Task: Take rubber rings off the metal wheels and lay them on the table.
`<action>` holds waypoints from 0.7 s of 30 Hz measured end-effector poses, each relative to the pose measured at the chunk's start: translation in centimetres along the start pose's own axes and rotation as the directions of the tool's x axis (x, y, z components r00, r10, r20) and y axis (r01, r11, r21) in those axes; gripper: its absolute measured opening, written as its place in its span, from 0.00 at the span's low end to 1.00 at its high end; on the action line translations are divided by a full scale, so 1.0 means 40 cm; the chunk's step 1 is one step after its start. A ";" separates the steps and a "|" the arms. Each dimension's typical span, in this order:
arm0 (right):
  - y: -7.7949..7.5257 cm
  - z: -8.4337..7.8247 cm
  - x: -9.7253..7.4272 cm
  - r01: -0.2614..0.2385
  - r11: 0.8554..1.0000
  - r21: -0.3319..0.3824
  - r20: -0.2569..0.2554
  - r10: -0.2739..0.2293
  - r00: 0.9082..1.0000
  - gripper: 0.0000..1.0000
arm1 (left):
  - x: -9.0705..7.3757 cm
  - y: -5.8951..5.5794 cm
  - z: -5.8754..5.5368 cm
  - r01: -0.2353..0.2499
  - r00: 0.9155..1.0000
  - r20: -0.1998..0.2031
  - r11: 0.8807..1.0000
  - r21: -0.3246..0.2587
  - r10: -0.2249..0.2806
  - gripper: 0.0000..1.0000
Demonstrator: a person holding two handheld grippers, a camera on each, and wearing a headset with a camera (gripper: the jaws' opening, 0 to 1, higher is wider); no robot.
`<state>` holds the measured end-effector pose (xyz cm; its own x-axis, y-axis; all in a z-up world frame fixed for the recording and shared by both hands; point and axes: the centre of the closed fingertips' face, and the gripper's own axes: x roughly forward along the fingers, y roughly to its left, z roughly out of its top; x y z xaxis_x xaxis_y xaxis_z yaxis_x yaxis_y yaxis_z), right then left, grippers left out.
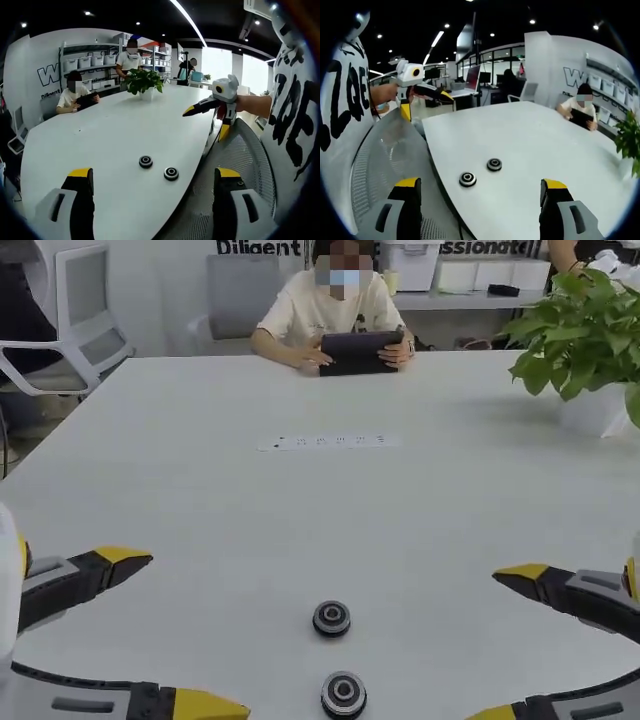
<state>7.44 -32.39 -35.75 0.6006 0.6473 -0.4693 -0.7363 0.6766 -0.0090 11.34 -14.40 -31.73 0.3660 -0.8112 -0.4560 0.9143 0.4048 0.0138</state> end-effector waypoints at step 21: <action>-0.020 0.040 0.025 -0.013 1.000 -0.019 0.030 0.014 0.999 0.99 | 0.018 0.018 0.030 0.012 1.000 0.023 0.999 0.030 -0.012 0.99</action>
<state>9.12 -31.72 -34.79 0.5993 0.6669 -0.4427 -0.7502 0.6609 -0.0199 12.46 -15.22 -30.98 0.3586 -0.8255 -0.4358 0.9233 0.3825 0.0354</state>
